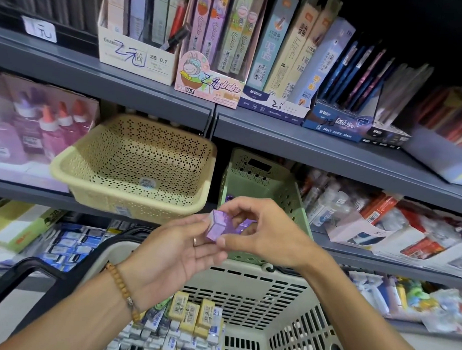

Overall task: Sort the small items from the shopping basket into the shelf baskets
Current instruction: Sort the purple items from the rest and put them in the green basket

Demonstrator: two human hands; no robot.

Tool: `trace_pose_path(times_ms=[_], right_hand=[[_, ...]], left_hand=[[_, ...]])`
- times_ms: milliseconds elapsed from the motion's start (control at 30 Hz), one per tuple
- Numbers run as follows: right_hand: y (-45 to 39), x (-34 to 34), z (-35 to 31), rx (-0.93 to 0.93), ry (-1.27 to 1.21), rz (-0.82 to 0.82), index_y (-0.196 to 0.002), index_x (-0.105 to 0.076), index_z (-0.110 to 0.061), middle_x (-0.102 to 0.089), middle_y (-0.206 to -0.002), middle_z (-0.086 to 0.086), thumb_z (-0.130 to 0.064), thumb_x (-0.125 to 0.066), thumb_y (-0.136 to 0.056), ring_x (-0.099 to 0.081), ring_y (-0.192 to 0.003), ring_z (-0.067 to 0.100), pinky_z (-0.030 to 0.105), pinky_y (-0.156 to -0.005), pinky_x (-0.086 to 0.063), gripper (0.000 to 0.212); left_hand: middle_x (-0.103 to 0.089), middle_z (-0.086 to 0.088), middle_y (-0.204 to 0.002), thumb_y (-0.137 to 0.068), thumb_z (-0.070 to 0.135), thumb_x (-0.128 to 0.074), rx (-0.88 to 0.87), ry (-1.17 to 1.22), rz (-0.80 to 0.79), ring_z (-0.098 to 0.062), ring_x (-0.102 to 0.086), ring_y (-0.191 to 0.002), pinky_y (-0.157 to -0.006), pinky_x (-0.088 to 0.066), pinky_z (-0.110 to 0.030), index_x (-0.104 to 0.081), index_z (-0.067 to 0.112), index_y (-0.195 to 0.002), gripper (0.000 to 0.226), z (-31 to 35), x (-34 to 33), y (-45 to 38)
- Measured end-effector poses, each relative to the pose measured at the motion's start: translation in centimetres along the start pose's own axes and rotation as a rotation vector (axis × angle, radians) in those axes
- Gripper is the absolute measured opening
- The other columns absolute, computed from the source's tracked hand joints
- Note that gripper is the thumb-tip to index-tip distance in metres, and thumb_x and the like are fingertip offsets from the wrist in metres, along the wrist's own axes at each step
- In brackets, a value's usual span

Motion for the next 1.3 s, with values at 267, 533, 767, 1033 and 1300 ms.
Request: trace_pose_path(times_ms=[267, 533, 767, 1033, 1300], right_hand=[[0.9, 0.9, 0.1, -0.066, -0.141, 0.089, -0.096, -0.065, -0.019, -0.066, -0.087, -0.007, -0.004, -0.086, -0.066, -0.06, -0.068, 0.012, 0.027, -0.065, -0.054, 0.04], [2.7, 6.2, 4.6, -0.358, 0.48, 0.198, -0.09, -0.06, -0.021, -0.057, -0.074, -0.01, -0.017, -0.086, -0.071, -0.053, -0.061, 0.003, 0.013, -0.06, -0.042, 0.032], [0.1, 5.7, 7.4, -0.384, 0.787, -0.076, -0.096, -0.067, -0.016, -0.066, -0.095, -0.003, -0.019, -0.078, -0.08, -0.058, -0.092, 0.016, 0.029, -0.086, -0.05, 0.02], [-1.8, 4.7, 8.6, -0.497, 0.746, -0.149, -0.093, -0.063, -0.021, -0.064, -0.093, -0.002, -0.01, -0.077, -0.08, -0.061, -0.091, 0.018, 0.028, -0.081, -0.049, 0.022], [3.2, 6.8, 8.0, -0.348, 0.642, 0.457, -0.117, -0.065, -0.01, -0.063, -0.104, 0.001, -0.027, -0.067, -0.089, -0.059, -0.098, 0.019, 0.033, -0.091, -0.049, 0.033]], left_hand=[[-0.075, -0.015, -0.094, -0.074, 0.02, -0.072, -0.125, -0.313, 0.097, -0.02, -0.07, -0.079, -0.068, -0.059, -0.025, -0.067, 0.008, -0.11, 0.039, 0.2, -0.8, 0.5], [-0.044, 0.017, -0.114, -0.09, 0.047, -0.057, -0.643, -1.565, 0.266, -0.001, -0.048, -0.101, -0.097, -0.039, -0.018, -0.055, 0.03, -0.124, 0.039, -2.3, 0.0, -1.4], [-0.032, 0.016, -0.108, -0.089, 0.046, -0.058, -0.668, -1.601, 0.237, -0.004, -0.052, -0.09, -0.092, -0.04, -0.012, -0.062, 0.023, -0.121, 0.04, -3.5, 0.7, -3.2], [-0.047, 0.01, -0.104, -0.083, 0.036, -0.072, -0.747, -1.541, 0.288, -0.01, -0.058, -0.079, -0.084, -0.046, -0.018, -0.072, 0.017, -0.102, 0.028, -3.7, 1.0, -3.5], [-0.051, 0.007, -0.103, -0.081, 0.033, -0.075, -0.759, -1.533, 0.329, -0.011, -0.06, -0.075, -0.08, -0.048, -0.019, -0.073, 0.016, -0.096, 0.023, -4.1, 0.6, -3.3]])
Point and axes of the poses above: each hand's wrist, its own y-axis away from the middle knuckle, its own x-axis out of the back of the hand, z = x × y, the point moved 1 cm from there along -y, towards the middle knuckle
